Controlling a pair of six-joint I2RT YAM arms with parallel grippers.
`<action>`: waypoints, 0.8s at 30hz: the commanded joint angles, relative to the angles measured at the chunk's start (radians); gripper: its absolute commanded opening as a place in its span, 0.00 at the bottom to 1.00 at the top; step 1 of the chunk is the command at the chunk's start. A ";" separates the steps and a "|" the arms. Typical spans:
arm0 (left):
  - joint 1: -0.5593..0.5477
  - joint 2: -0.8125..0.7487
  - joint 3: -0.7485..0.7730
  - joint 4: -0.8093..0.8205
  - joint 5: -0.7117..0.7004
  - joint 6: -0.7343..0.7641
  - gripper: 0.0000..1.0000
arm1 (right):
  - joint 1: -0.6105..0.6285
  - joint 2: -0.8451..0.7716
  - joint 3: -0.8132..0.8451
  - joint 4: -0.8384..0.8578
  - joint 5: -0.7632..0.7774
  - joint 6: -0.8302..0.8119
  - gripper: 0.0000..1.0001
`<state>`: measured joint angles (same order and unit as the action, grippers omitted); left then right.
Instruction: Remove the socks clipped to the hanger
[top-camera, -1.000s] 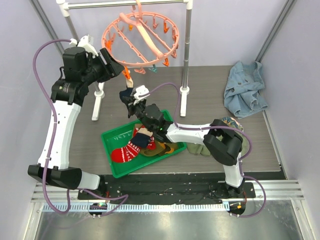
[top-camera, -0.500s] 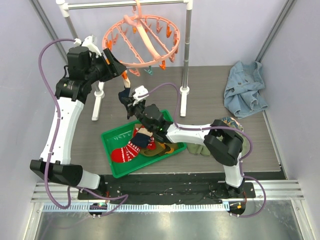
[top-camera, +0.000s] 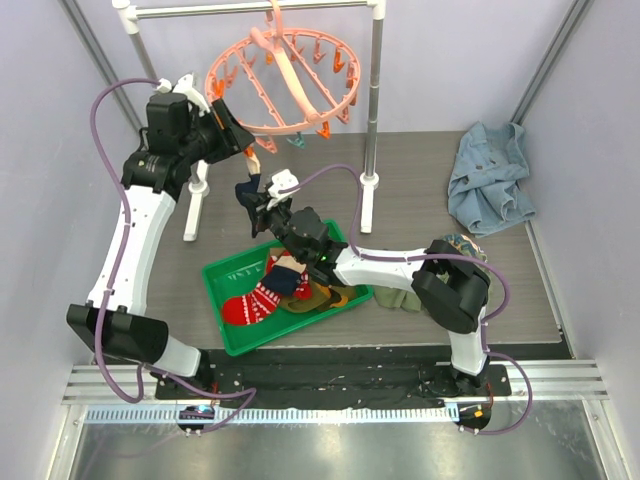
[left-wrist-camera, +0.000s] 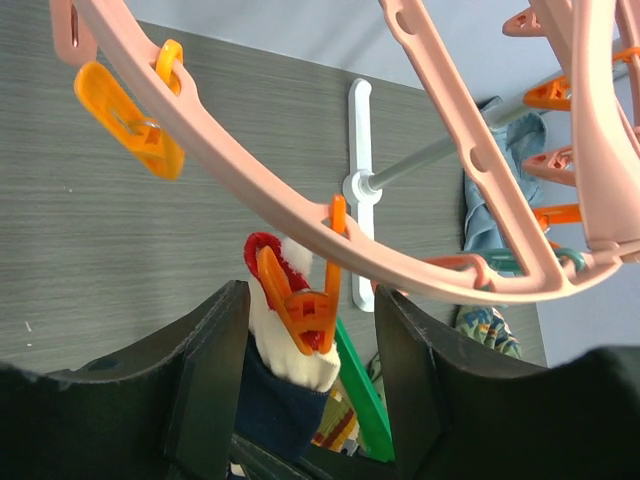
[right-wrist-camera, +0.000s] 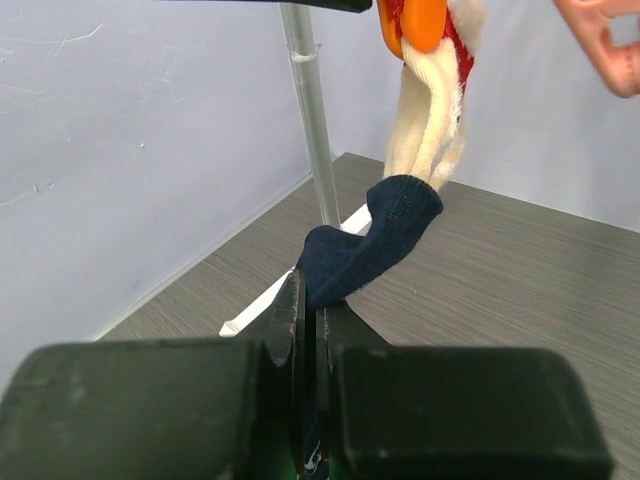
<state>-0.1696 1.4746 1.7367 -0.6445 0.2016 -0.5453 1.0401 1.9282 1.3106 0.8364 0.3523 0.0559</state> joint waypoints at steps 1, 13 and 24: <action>0.004 0.018 0.023 0.049 -0.016 0.010 0.54 | 0.008 -0.061 0.001 0.044 -0.009 0.009 0.01; 0.004 0.039 0.032 0.049 -0.022 0.021 0.10 | 0.006 -0.061 -0.001 0.041 -0.015 0.021 0.01; 0.004 0.036 0.029 0.042 -0.018 0.027 0.00 | 0.015 -0.127 -0.057 -0.016 -0.030 0.061 0.01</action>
<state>-0.1696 1.5166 1.7370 -0.6220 0.1848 -0.5331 1.0420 1.9003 1.2583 0.8185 0.3374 0.0910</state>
